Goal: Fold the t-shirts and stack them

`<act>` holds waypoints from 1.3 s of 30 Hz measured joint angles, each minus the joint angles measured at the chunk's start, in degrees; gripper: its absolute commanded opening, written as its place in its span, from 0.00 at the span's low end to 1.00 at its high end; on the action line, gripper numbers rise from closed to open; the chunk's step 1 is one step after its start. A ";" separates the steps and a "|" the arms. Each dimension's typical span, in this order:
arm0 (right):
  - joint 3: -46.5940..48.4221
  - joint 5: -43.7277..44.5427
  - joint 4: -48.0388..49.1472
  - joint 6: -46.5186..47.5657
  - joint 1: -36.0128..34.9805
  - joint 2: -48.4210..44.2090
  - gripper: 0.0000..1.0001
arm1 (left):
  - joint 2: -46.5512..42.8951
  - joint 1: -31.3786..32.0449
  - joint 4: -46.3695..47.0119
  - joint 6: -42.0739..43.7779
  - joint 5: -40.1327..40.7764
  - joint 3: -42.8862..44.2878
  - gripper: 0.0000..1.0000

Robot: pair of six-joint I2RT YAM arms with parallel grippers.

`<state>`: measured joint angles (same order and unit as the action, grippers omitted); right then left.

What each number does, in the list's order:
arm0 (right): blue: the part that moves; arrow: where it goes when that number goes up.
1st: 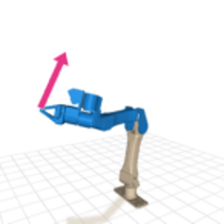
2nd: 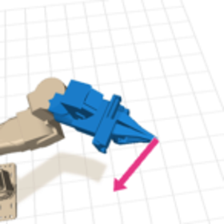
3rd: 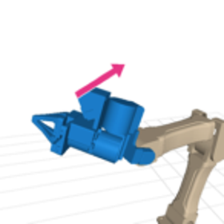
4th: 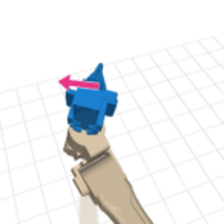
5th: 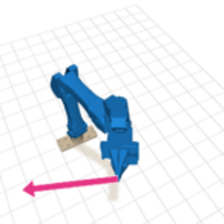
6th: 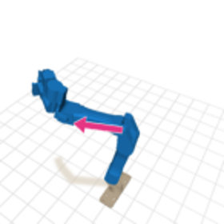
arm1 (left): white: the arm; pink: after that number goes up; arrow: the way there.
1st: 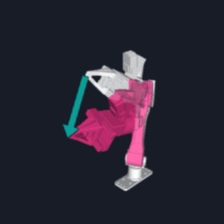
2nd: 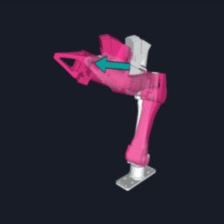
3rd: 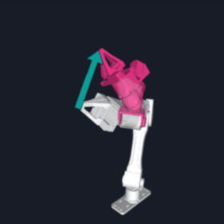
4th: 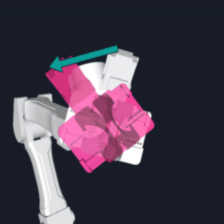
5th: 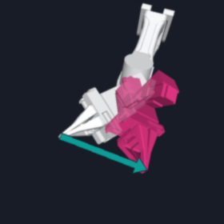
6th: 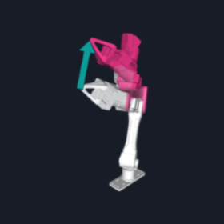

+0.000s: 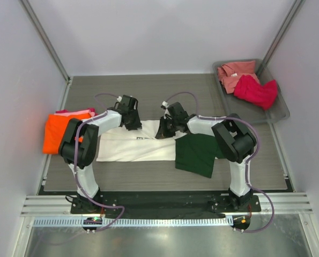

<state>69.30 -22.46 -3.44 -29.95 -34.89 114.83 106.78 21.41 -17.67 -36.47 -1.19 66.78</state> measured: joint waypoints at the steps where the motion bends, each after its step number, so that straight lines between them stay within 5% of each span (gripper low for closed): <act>1: -0.81 -0.55 0.59 0.48 -0.33 -0.22 0.04 | -0.02 -0.04 0.37 -0.09 -0.04 0.02 0.29; 18: -5.16 -0.76 8.46 2.14 -2.93 -6.62 0.09 | -10.67 -0.13 6.25 -0.46 5.77 -8.00 0.36; 39: 17.94 -2.84 7.63 -5.22 -3.76 14.97 0.08 | -23.06 -5.05 8.55 -8.37 19.45 -16.72 0.36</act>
<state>87.24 -25.30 4.19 -35.18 -38.65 129.80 83.72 16.36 -9.13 -44.84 18.26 50.06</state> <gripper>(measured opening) 0.085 0.359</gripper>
